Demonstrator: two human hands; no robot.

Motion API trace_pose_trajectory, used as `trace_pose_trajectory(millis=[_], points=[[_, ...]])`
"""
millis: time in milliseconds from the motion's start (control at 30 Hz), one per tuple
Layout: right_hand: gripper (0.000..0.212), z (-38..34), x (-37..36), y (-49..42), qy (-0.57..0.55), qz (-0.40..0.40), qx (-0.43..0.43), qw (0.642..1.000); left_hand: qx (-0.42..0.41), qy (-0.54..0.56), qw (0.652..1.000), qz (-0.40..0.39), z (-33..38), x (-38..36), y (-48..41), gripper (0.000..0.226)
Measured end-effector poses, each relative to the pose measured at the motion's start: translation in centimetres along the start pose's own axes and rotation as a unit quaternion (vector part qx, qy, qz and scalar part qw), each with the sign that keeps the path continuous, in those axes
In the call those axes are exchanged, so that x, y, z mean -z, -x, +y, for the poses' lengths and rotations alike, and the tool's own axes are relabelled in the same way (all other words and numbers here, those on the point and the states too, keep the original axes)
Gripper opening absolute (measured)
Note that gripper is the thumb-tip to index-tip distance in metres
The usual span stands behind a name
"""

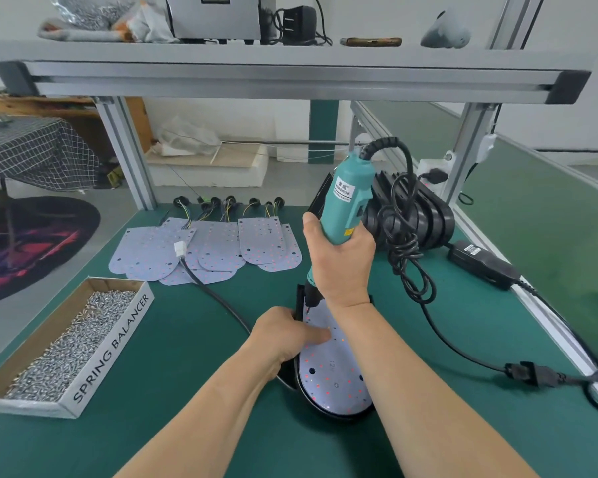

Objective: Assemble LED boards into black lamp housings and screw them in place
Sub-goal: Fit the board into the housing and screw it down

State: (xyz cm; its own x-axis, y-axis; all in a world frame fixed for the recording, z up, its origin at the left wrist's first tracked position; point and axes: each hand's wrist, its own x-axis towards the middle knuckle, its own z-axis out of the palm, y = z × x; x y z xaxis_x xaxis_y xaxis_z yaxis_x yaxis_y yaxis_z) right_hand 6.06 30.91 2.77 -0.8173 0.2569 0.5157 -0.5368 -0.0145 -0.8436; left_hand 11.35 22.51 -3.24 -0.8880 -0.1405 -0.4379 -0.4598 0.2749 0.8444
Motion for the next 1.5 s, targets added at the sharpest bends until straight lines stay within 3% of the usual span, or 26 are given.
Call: trace_pose_trajectory(millis=[133, 267, 400, 467, 533, 600, 667, 733, 833, 933, 1000, 1033, 1100, 1200, 1300, 1400, 1500], points=[[0.033, -1.3, 0.7, -0.4, 0.006, 0.023, -0.013, 1.000, -0.005, 0.008, 1.000, -0.011, 0.1, 0.2, 0.1, 0.018], [0.023, -3.4, 3.7, -2.8, -0.048, 0.125, -0.017, 0.991, -0.008, 0.006, 1.000, -0.026, 0.3, 0.3, 0.2, 0.014], [0.027, -2.3, 9.7, -5.0, -0.003, 0.160, -0.111, 0.981, -0.026, -0.017, 0.999, -0.029, 0.2, 0.5, 0.6, 0.018], [0.034, -0.4, 12.9, -5.2, 0.054, 0.151, -0.193, 0.968, -0.046, -0.051, 0.998, 0.010, 0.2, 0.9, 0.8, 0.041], [0.041, 1.6, 15.5, -5.0, 0.111, 0.137, -0.272, 0.946, -0.067, -0.115, 0.983, 0.123, -0.2, 1.8, 0.6, 0.057], [0.045, 3.3, 17.2, -4.2, 0.186, 0.121, -0.315, 0.923, -0.060, -0.146, 0.962, 0.224, -0.9, 3.7, 0.1, 0.054], [0.045, 4.5, 18.1, -3.3, 0.275, 0.099, -0.318, 0.902, -0.014, -0.195, 0.941, 0.276, -1.7, 5.6, -0.4, 0.052], [0.044, 5.2, 18.5, -2.6, 0.330, 0.081, -0.310, 0.888, 0.034, -0.260, 0.925, 0.273, -2.3, 6.9, -0.8, 0.059], [0.046, 5.1, 18.3, -2.1, 0.396, 0.040, -0.304, 0.866, 0.053, -0.309, 0.922, 0.227, -2.0, 7.3, -1.3, 0.038], [0.050, 3.4, 17.5, -0.4, 0.508, 0.012, -0.207, 0.836, 0.036, -0.191, 0.957, 0.214, -1.6, 7.0, -1.5, 0.031], [0.034, 1.7, 16.3, 1.9, 0.485, -0.024, -0.128, 0.865, 0.006, -0.099, 0.970, 0.220, -1.9, 6.5, -1.2, 0.037], [0.037, 0.8, 15.4, 3.1, 0.461, -0.081, -0.150, 0.871, -0.008, -0.070, 0.972, 0.225, -2.1, 6.1, -1.0, 0.037], [0.051, -0.1, 13.6, 5.2, 0.428, -0.215, -0.242, 0.844, -0.036, -0.038, 0.973, 0.224, -2.4, 5.5, -0.7, 0.027], [0.031, 0.2, 12.2, 6.4, 0.433, -0.274, -0.267, 0.817, -0.095, -0.007, 0.977, 0.189, -1.8, 4.6, 0.4, 0.012], [0.021, 0.4, 12.1, 6.3, 0.419, -0.254, -0.275, 0.827, -0.144, -0.003, 0.977, 0.159, -0.9, 3.9, 1.1, 0.017], [0.022, 0.1, 11.7, 6.9, 0.298, -0.165, -0.303, 0.890, -0.113, 0.080, 0.985, 0.102, -0.5, 3.5, 1.3, 0.010], [0.002, -0.3, 11.6, 7.2, 0.155, -0.112, -0.292, 0.937, -0.067, 0.130, 0.989, 0.012, -0.5, 3.1, 1.7, 0.018]])
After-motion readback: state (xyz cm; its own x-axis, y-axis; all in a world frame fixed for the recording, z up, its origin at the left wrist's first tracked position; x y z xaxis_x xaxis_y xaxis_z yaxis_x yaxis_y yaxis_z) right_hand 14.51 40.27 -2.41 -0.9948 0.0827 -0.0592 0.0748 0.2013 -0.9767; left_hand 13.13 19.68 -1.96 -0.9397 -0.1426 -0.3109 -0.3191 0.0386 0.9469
